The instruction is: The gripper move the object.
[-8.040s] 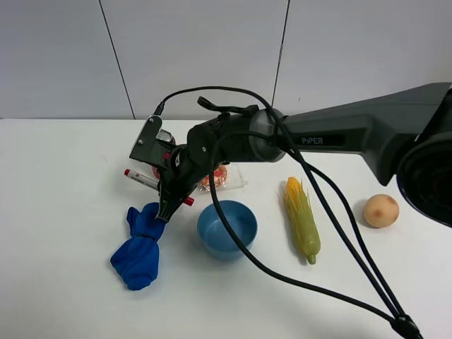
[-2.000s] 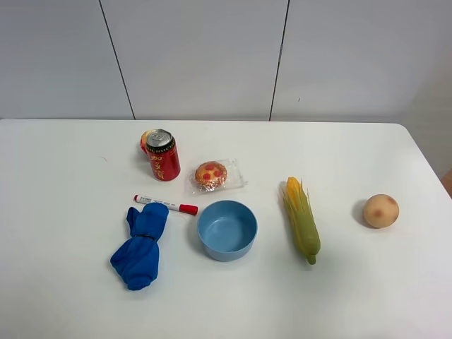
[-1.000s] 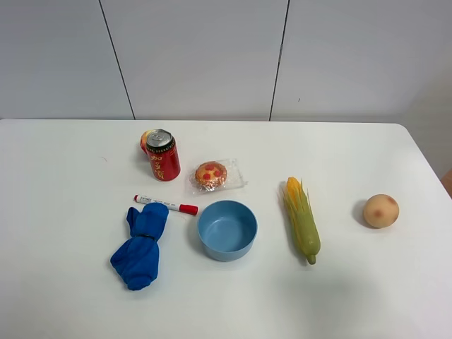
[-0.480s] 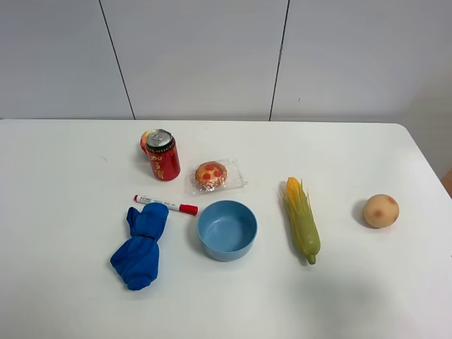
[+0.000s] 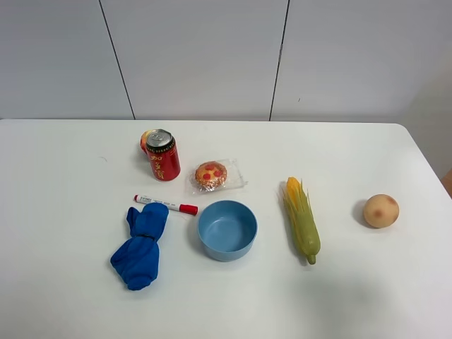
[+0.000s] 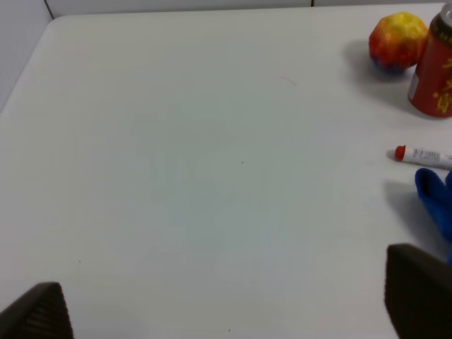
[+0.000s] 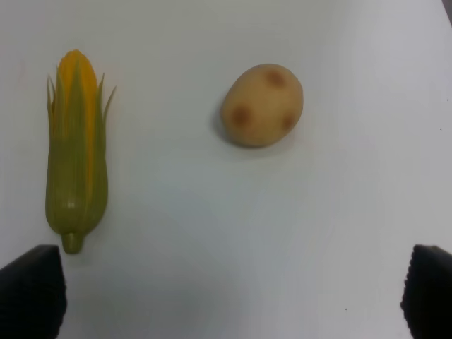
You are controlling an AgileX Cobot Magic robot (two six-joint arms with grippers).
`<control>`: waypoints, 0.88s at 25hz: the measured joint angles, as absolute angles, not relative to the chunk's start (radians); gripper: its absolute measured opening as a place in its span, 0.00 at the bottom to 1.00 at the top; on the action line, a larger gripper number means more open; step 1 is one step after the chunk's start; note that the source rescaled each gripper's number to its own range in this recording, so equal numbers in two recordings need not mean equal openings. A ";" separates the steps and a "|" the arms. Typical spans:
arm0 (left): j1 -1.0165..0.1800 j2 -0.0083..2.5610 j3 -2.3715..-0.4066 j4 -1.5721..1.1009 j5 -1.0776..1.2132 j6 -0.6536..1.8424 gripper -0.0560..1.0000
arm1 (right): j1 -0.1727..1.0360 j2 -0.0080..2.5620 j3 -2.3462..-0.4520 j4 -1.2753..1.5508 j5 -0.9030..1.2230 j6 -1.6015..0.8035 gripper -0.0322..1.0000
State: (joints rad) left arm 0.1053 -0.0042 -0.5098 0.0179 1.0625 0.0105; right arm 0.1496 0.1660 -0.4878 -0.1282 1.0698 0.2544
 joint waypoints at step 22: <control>0.105 -0.004 -0.510 0.018 1.062 0.011 1.00 | 0.010 0.165 -0.485 0.022 1.066 -0.104 1.00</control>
State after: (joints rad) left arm 0.1053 -0.0042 -0.5098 0.0179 1.0625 0.0105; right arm 0.0096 0.1649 -0.4846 0.0220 1.0657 -0.1040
